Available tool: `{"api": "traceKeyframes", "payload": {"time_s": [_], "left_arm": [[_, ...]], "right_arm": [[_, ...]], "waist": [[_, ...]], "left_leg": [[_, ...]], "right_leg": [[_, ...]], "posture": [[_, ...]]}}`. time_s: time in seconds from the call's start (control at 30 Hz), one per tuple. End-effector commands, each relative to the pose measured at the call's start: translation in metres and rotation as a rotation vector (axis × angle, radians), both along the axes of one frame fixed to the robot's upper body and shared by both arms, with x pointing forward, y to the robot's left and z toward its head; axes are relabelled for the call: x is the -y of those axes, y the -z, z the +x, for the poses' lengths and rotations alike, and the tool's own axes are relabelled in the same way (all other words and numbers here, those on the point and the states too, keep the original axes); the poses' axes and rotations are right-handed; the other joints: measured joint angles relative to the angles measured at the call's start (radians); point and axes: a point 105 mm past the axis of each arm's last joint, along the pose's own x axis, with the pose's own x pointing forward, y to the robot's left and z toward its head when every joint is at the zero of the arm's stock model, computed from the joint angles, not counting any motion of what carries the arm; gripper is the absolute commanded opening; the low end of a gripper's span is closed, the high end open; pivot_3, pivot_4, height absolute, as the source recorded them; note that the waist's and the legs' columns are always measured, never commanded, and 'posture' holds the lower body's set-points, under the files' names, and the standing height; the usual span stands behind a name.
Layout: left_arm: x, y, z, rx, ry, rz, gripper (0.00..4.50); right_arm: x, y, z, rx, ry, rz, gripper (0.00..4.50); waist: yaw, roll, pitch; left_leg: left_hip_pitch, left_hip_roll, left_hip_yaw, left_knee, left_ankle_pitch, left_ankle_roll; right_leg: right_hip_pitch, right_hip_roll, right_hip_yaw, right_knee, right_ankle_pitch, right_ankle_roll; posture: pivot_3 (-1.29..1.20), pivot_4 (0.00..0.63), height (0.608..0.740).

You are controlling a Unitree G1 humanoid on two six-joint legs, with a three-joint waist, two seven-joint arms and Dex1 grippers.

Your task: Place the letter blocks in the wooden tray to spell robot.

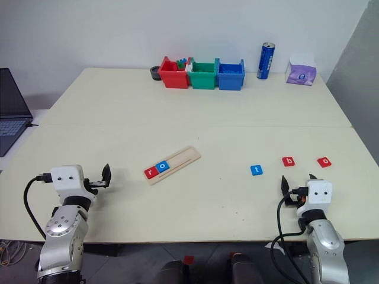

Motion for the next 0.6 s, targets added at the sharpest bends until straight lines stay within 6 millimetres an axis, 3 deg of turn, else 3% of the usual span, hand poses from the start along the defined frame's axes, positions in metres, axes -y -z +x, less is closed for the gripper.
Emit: {"api": "traceKeyframes", "payload": {"time_s": [0.03, 0.6], "left_arm": [[-0.0052, -0.0140, 0.0004, 0.045, -0.016, 0.034, 4.50], [-0.0064, -0.0136, 0.0019, 0.043, -0.016, 0.031, 4.50]], "right_arm": [[0.0018, -0.0117, 0.0001, 0.051, 0.000, -0.009, 4.49], [-0.0018, -0.0031, 0.0013, 0.022, -0.033, -0.002, 4.49]], "waist": [[0.000, 0.000, 0.000], [0.000, 0.000, 0.000]], "left_leg": [[0.000, 0.000, 0.000, 0.000, 0.000, 0.000], [0.000, 0.000, 0.000, 0.000, 0.000, 0.000]], "right_leg": [[0.000, 0.000, 0.000, 0.000, 0.000, 0.000], [0.000, 0.000, 0.000, 0.000, 0.000, 0.000]], "posture": [[0.00, 0.150, 0.740], [0.00, 0.150, 0.740]]}}
